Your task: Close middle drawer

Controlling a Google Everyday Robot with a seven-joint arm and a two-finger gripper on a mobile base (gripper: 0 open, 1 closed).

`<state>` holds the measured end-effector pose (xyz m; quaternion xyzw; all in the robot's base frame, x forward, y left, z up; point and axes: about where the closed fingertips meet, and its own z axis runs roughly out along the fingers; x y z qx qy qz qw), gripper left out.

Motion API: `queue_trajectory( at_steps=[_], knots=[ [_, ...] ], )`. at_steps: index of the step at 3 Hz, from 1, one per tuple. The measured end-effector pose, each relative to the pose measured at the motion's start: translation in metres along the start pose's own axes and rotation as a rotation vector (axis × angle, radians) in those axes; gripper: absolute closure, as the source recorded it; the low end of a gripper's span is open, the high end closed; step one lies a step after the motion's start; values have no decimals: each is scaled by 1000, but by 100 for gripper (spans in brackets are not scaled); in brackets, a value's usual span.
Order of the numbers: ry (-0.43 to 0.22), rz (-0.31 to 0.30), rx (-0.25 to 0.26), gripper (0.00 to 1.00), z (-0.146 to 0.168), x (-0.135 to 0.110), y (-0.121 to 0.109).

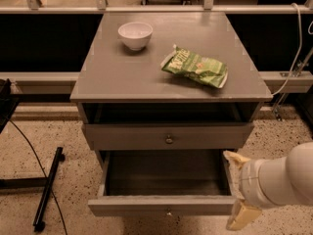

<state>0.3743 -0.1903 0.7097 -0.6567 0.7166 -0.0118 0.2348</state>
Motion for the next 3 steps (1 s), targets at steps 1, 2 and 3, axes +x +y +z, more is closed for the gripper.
queue_trajectory(
  at_steps=[1, 2, 3],
  knots=[
    [4, 24, -67, 0, 39, 17, 25],
    [-23, 52, -108, 16, 74, 30, 47],
    [-73, 75, -124, 40, 108, 36, 68]
  ],
)
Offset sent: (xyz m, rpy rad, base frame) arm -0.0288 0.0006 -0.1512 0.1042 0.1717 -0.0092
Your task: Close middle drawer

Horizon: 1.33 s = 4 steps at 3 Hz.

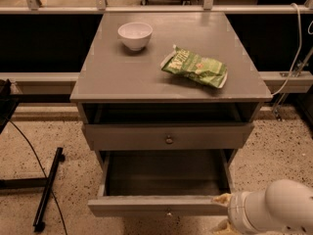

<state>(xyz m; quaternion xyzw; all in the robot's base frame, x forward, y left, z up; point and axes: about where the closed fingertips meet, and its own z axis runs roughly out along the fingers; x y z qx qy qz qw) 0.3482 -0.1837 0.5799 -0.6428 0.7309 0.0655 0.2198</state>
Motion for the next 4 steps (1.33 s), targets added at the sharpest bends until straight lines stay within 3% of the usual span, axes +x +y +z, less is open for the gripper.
queue_trajectory(
  at_steps=[1, 2, 3, 4],
  knots=[
    [-60, -22, -5, 63, 18, 0, 8],
    [-60, -30, -8, 86, 19, 0, 9],
    [-103, -44, -6, 100, 40, 0, 7],
    [-129, -80, -18, 100, 85, 1, 18]
  ],
)
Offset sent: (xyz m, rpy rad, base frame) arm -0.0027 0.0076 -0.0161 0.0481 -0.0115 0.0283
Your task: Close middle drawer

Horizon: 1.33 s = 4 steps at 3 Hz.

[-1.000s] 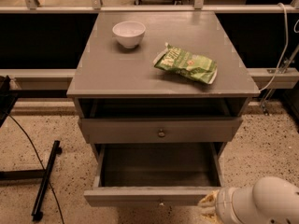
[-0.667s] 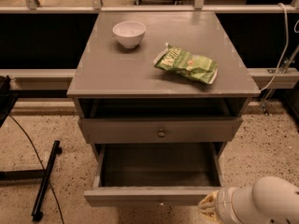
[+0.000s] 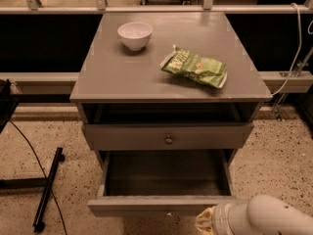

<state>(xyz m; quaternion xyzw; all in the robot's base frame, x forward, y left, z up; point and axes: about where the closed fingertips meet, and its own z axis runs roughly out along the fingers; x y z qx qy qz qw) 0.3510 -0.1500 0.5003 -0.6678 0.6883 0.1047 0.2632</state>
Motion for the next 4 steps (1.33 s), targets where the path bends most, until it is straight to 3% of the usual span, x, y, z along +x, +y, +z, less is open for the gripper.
queue_trajectory(
  at_steps=[1, 2, 4],
  knots=[
    [-13, -17, -8, 100, 40, 15, 8],
    [-34, 14, 0, 100, 71, 34, 9],
    [-61, 94, 33, 100, 128, 75, -14]
  ],
)
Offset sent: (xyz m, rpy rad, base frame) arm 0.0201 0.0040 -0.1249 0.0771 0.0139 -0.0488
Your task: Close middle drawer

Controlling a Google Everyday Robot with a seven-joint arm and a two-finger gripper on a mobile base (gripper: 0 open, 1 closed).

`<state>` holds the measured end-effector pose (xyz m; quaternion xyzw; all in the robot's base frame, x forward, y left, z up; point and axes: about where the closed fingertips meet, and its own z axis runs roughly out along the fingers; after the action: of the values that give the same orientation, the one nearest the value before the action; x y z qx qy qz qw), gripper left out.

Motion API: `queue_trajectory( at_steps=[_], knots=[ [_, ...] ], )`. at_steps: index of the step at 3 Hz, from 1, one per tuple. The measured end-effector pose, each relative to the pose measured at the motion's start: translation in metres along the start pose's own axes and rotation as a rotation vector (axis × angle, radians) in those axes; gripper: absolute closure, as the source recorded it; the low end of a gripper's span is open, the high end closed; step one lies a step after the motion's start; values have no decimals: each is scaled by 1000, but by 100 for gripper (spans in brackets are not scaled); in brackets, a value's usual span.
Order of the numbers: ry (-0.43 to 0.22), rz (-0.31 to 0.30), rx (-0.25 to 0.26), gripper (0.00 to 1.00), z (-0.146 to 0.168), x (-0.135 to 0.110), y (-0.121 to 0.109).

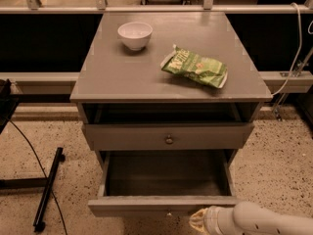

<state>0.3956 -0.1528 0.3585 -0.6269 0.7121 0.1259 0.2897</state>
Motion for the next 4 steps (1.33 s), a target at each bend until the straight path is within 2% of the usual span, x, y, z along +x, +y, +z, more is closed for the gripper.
queue_trajectory(
  at_steps=[1, 2, 3, 4],
  knots=[
    [-18, 34, 42, 100, 19, 14, -24],
    [-43, 46, 93, 100, 29, 15, -49],
    [-79, 40, 146, 100, 32, 5, -77],
    [-117, -2, 179, 100, 42, -17, -107]
  ],
)
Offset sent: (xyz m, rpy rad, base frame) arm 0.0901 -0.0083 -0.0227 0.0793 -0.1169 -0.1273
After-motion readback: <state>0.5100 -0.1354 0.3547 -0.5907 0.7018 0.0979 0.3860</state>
